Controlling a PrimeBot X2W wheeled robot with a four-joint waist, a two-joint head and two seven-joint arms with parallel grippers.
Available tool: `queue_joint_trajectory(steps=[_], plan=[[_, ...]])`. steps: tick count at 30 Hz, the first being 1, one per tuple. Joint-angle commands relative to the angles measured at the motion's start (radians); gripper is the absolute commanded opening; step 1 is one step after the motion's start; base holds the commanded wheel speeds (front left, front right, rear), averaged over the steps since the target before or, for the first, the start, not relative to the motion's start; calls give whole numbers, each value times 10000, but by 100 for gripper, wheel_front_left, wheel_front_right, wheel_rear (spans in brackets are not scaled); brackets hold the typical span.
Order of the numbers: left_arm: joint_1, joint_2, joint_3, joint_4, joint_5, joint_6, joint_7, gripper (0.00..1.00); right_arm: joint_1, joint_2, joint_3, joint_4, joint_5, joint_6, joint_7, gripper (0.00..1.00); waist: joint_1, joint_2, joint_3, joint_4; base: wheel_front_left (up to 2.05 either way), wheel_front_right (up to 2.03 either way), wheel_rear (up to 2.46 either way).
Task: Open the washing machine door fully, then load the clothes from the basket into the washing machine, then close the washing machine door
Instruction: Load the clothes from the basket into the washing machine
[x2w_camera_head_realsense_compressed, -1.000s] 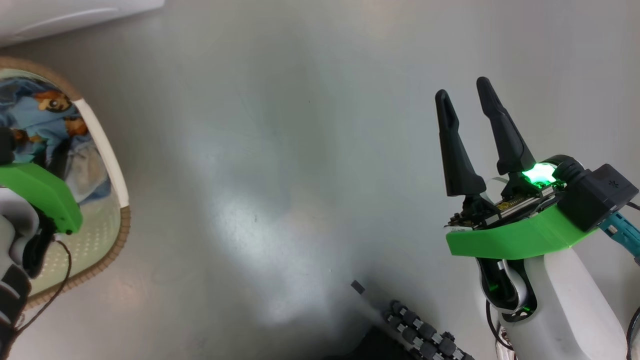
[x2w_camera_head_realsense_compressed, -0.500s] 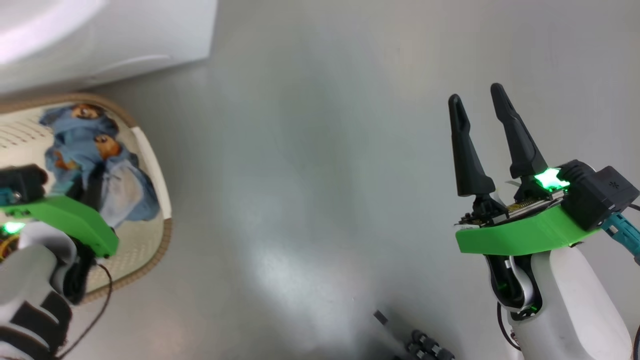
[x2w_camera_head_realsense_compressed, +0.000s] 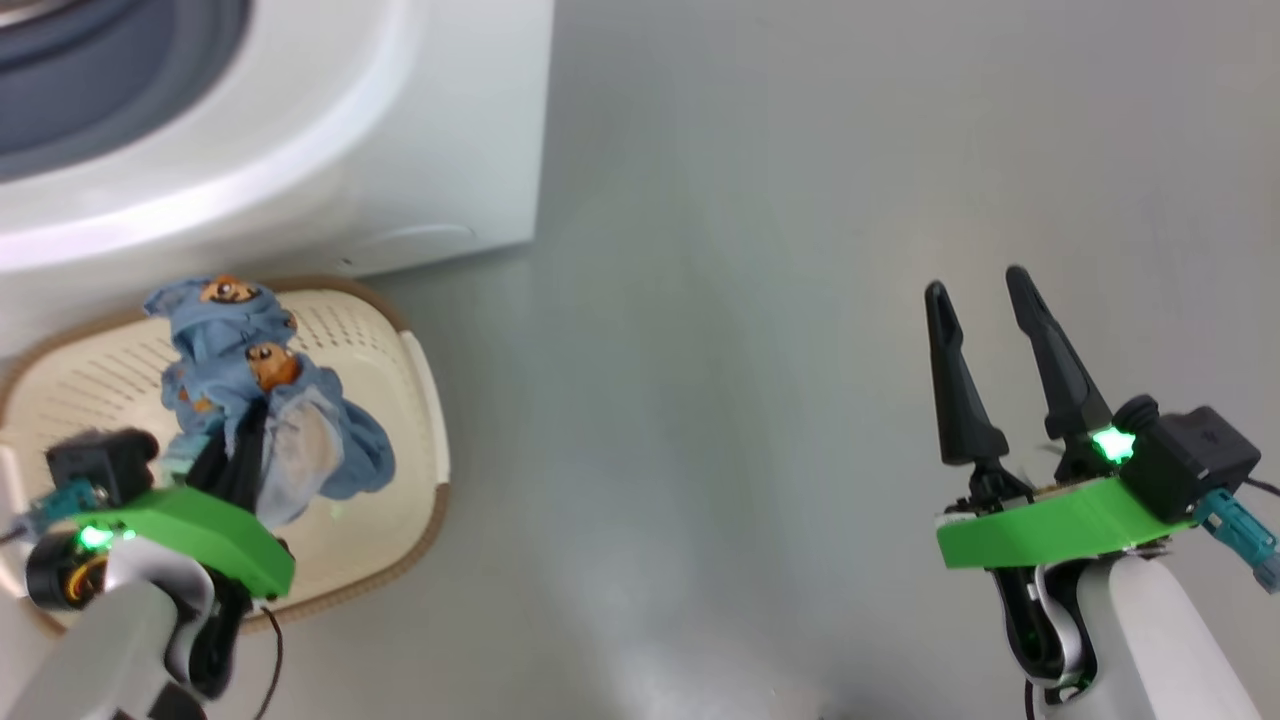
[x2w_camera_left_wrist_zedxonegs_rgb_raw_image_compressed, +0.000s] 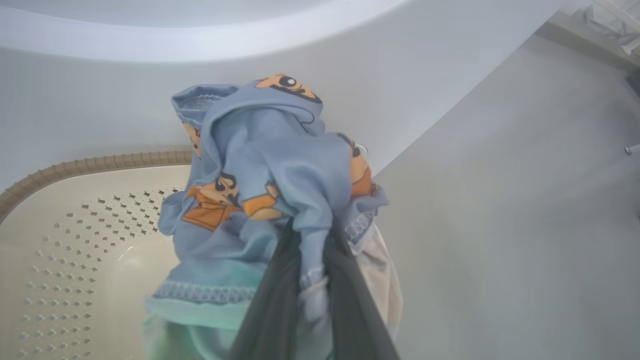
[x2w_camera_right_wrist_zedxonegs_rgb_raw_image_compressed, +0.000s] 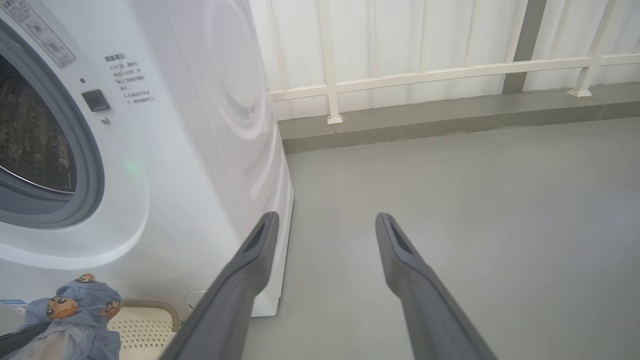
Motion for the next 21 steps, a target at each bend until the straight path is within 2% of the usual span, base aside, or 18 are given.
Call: queue_joint_trajectory(steps=[1,4,13,21], plan=[[450,198,789,-418,578,6,-103,0,348,-118,116,-162,-89,42,-49,100,2,0,-1045,678,0,0,0],[825,59,1296,-749,1154,6,-104,0,520,-197,58,-129,-96,42,-49,100,2,0,-1317,786,0,0,0],[2422,-580,3616,-2533,3325,6,-104,0,1257,-592,-150,-13,-45,42,-49,100,2,0,-2432,1193,0,0,0],[3649,-1119,4963,-4295,4708,6,-104,0,1835,-761,-411,-41,-16,42,-49,100,2,0,-3034,1654,0,0,0]])
